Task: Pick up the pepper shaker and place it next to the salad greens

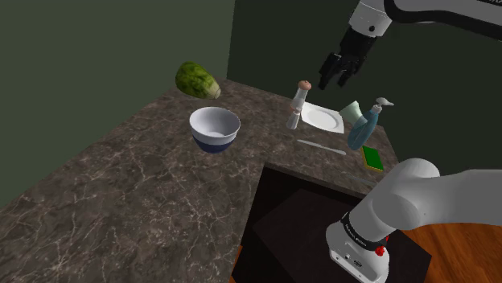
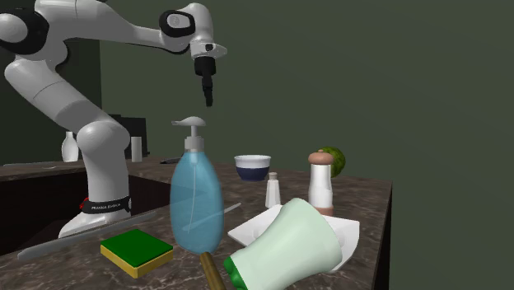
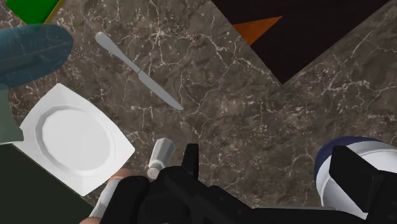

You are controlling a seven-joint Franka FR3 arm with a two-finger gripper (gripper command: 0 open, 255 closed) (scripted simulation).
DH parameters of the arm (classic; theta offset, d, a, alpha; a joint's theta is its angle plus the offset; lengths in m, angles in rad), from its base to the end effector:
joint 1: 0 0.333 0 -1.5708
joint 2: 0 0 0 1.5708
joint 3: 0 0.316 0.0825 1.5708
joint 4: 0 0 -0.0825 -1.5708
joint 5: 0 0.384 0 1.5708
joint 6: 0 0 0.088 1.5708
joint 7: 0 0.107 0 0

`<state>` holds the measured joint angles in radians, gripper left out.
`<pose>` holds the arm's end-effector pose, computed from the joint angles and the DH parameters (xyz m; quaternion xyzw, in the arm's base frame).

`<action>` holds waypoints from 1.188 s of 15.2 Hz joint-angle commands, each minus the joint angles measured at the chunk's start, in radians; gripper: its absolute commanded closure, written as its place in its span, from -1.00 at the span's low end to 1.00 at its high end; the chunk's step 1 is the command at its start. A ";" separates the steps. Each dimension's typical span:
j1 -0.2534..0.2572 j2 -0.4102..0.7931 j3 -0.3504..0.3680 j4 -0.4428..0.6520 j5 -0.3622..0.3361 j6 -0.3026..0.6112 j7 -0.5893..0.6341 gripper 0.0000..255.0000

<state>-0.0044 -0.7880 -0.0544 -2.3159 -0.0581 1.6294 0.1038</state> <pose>0.3119 -0.0302 0.6152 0.9959 -0.0739 0.0506 0.0083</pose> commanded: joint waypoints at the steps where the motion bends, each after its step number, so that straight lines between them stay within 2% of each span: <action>1: 0.000 0.000 0.000 0.000 0.000 0.000 0.000 -1.00; 10: -0.003 0.150 -0.147 -0.107 -0.085 0.289 -0.211 -1.00; 18: 0.017 0.389 -0.281 -0.094 -0.100 0.546 -0.409 -1.00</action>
<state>0.0065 -0.4388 -0.3200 -2.4217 -0.1624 2.1422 -0.2791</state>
